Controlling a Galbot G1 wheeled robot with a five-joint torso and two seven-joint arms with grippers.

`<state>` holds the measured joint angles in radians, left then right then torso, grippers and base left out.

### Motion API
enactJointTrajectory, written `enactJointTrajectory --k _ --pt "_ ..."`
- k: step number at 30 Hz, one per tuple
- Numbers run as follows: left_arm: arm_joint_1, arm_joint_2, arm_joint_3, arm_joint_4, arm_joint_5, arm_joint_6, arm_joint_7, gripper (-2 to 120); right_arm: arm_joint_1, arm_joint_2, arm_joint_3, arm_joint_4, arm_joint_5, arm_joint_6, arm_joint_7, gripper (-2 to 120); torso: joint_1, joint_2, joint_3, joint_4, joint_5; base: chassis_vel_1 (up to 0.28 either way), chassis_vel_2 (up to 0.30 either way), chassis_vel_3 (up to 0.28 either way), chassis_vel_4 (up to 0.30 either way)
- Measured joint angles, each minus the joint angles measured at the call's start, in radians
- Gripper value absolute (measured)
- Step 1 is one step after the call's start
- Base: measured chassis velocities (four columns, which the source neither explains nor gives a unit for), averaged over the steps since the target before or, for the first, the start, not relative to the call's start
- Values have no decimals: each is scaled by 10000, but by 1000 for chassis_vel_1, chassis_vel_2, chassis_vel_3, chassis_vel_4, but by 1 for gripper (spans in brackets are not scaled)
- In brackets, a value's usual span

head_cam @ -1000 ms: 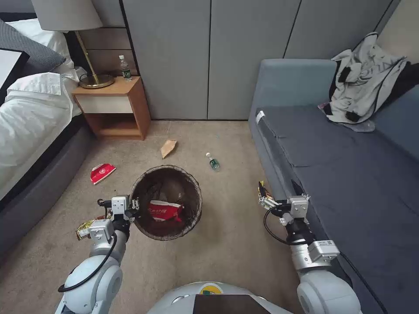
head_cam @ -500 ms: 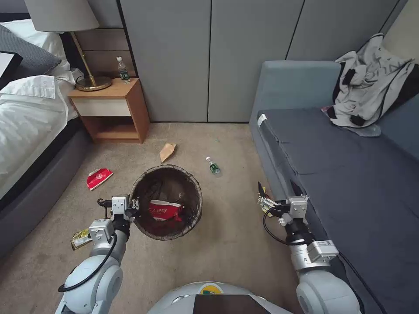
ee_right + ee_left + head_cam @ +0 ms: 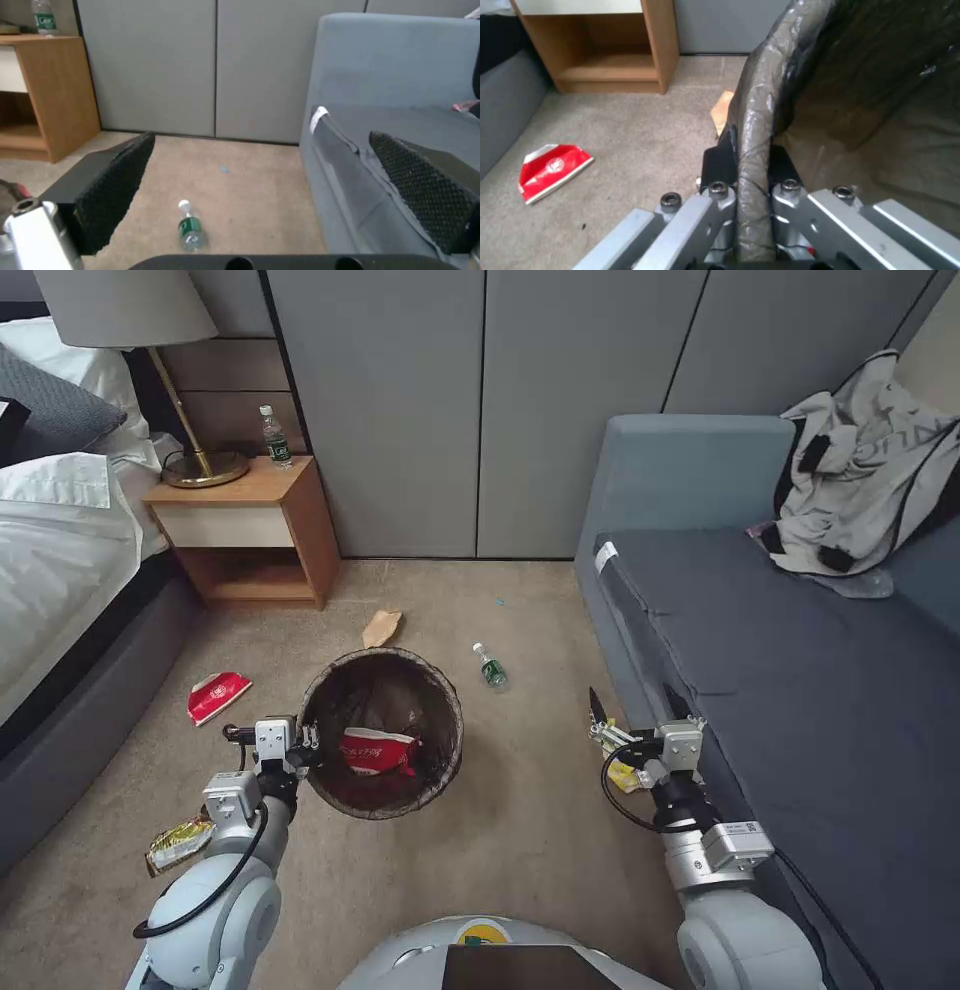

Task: Pick up the trash bin, then pick up the garbage from the floor and place it into the trash bin.

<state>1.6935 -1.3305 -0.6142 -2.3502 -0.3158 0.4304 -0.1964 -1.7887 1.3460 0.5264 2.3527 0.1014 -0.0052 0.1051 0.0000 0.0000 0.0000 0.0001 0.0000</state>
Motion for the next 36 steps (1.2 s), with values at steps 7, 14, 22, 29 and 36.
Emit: enactJointTrajectory --k 7,14,22,29,36 --pt "-10 -6 3 14 -5 0 0 0 -9 5 -13 20 -13 0 -7 100 0 0 0 -1 0 -103 100 107 -103" --pt "-23 3 2 21 -15 0 0 0 -18 3 -22 37 -17 -2 -10 100 0 0 0 0 0 -83 105 94 -100" --pt "-35 2 -3 22 -20 1 0 0 -101 -126 -159 85 -53 -197 20 100 1 0 1 -1 0 -74 60 80 -67" --pt "-36 15 -48 11 -34 2 2 0 -169 -587 -512 83 -166 -990 232 100 0 0 -1 0 -1 0 0 0 0" --pt "-36 36 -66 -8 -52 2 12 0 45 -818 -690 -1027 -161 -989 272 100 0 0 0 -1 1 0 0 0 0"
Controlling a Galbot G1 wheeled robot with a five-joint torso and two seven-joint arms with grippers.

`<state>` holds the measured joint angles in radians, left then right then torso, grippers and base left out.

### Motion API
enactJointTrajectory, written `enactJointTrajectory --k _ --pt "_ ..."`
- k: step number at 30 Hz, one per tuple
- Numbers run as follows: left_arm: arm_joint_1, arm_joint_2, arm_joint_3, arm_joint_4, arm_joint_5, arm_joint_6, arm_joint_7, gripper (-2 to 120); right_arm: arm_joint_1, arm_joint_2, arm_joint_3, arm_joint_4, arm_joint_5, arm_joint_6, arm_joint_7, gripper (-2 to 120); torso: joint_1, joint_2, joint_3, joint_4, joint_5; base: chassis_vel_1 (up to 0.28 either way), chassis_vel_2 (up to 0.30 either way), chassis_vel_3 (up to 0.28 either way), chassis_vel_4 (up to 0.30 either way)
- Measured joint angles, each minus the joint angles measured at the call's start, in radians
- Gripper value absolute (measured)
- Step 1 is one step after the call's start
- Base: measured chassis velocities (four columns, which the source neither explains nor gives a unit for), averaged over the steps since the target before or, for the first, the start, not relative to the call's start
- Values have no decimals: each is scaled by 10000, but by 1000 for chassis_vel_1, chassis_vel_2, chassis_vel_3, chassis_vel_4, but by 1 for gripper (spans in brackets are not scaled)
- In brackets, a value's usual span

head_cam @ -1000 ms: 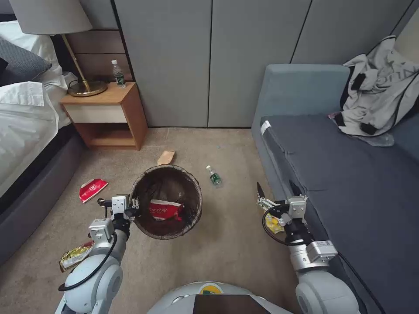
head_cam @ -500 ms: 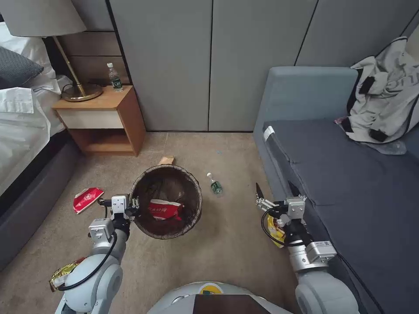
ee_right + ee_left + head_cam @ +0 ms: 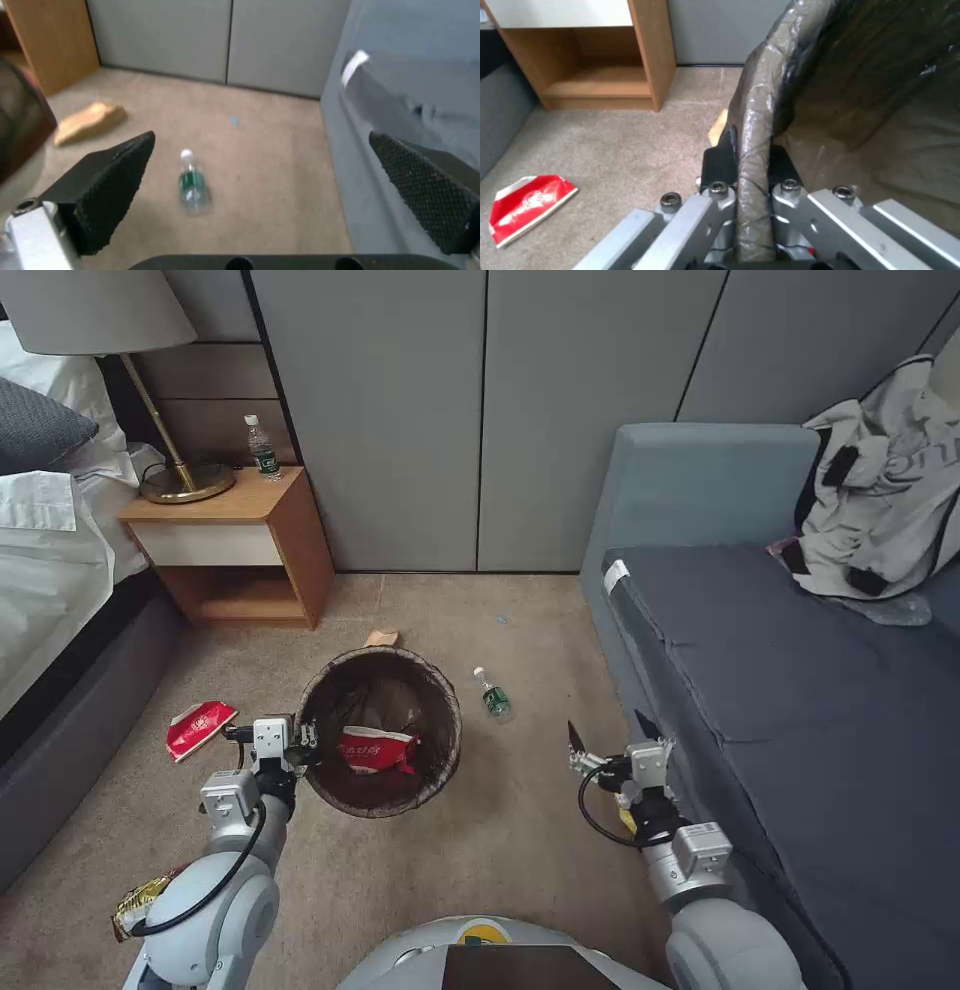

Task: Pick up the trash bin, then pick up the garbage from the floor and place it into the trash bin.

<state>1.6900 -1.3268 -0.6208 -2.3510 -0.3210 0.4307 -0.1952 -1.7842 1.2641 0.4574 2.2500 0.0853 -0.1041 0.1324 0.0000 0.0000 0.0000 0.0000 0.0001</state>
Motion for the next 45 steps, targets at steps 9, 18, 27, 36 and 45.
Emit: enactJointTrajectory --k 9,18,27,36,45 --pt "10 14 -11 -1 -13 -1 5 0 476 -88 -182 -1133 87 -278 329 100 0 0 0 0 0 0 0 0 0" --pt "11 19 -14 -2 -23 -26 11 0 812 32 -366 -1982 746 -524 665 100 0 0 0 1 0 0 0 0 0" --pt "9 26 -19 18 -26 -29 15 0 925 180 -232 -2734 1192 -564 787 100 0 0 0 0 -1 0 0 0 0" --pt "-16 28 0 51 -26 -31 16 0 1161 318 -264 -3266 1510 -602 875 100 0 0 0 0 -1 0 0 0 0" --pt "-23 24 0 78 -26 -31 16 0 1708 486 -461 -4082 1753 -682 1163 100 0 0 0 1 -1 0 0 0 0"
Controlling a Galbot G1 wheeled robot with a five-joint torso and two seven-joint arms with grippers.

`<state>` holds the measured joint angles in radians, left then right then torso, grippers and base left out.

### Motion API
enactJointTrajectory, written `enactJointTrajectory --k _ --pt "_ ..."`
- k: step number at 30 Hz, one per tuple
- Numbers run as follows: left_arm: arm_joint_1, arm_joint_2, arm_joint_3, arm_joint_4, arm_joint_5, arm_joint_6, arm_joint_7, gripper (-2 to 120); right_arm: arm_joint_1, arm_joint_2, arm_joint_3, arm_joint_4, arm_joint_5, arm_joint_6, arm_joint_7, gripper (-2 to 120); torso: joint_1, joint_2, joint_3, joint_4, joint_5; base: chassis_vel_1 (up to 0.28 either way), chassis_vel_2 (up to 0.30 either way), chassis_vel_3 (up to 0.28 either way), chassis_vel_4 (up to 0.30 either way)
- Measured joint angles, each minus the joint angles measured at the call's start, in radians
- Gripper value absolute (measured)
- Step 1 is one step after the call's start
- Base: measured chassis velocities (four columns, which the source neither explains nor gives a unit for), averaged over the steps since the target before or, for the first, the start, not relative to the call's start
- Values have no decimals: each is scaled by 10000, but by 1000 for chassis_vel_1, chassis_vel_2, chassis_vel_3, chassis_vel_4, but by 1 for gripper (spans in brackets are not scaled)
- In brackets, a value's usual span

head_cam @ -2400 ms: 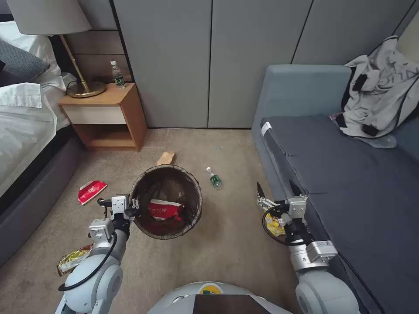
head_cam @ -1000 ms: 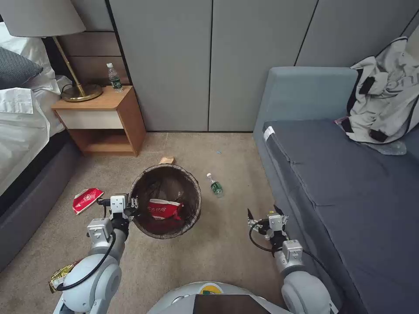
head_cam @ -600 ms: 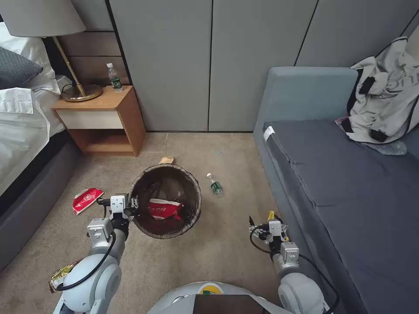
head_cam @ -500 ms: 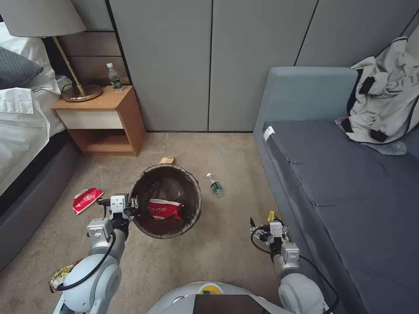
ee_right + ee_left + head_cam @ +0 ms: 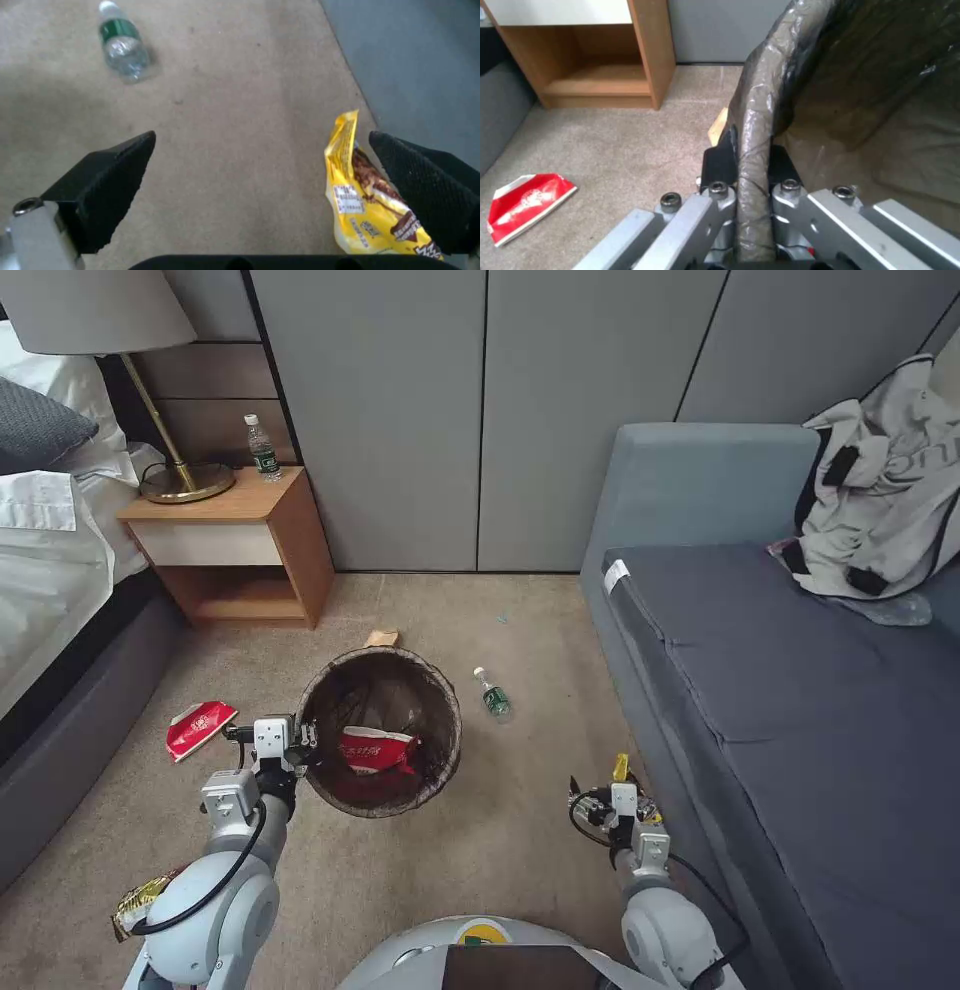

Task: Pick up the trash bin, then pick up the garbage from the floor and place it into the trash bin.

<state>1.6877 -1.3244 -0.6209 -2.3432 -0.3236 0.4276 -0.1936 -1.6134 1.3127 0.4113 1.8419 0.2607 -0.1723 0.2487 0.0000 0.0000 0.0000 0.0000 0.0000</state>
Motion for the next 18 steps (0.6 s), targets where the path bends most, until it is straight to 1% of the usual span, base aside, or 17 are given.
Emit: enactJointTrajectory --k 7,18 --pt "-21 -12 18 55 4 -15 0 0 724 66 -46 -1162 56 26 211 100 0 0 0 0 1 0 0 0 0" --pt "-47 -26 55 99 11 -33 2 0 1099 70 36 -1959 194 84 402 100 0 0 0 -1 0 0 0 0 0"
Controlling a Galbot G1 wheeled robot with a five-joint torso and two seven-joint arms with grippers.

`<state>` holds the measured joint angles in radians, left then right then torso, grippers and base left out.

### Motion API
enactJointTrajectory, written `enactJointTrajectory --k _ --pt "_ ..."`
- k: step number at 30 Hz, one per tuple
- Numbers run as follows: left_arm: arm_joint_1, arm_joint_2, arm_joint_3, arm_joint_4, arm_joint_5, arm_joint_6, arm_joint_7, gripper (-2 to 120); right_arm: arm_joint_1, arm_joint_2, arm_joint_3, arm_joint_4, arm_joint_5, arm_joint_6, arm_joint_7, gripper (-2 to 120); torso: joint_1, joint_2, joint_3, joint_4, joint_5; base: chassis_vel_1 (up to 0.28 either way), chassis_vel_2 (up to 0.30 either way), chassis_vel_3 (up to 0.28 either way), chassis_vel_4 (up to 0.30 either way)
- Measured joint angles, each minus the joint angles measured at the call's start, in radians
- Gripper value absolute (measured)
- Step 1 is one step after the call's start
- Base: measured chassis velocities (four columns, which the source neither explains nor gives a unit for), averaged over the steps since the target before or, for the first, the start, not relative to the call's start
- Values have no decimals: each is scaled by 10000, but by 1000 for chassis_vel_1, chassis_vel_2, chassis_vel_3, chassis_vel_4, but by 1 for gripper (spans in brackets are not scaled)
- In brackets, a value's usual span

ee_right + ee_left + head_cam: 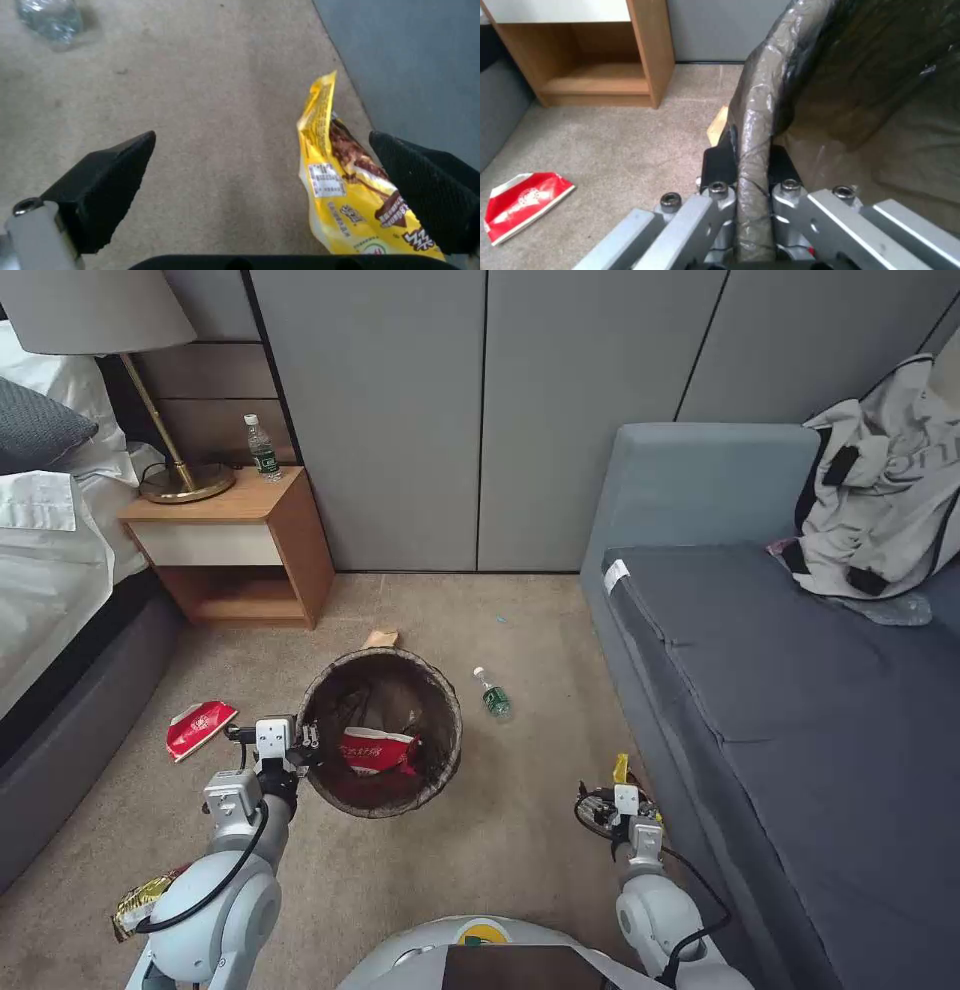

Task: Pick up the trash bin, then pick up the garbage from the floor and place it into the trash bin.

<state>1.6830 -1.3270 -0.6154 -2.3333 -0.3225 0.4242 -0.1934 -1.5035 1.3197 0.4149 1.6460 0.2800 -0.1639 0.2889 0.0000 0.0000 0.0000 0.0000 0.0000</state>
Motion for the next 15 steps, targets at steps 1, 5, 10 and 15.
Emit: enactJointTrajectory --k 1,5,10,15 --pt "0 0 0 1 1 0 0 0 45 8 7 -81 9 6 6 100 0 0 0 0 1 0 0 0 0" --pt "6 2 -5 4 3 -3 3 0 233 60 18 -452 18 56 52 100 0 0 0 1 1 0 0 0 0" --pt "10 6 -19 4 4 -5 4 0 408 97 24 -885 23 141 128 100 0 0 0 0 1 0 0 0 0" --pt "3 -6 -8 5 6 -9 5 0 525 124 25 -1220 25 212 161 100 0 0 0 1 1 0 0 0 0"
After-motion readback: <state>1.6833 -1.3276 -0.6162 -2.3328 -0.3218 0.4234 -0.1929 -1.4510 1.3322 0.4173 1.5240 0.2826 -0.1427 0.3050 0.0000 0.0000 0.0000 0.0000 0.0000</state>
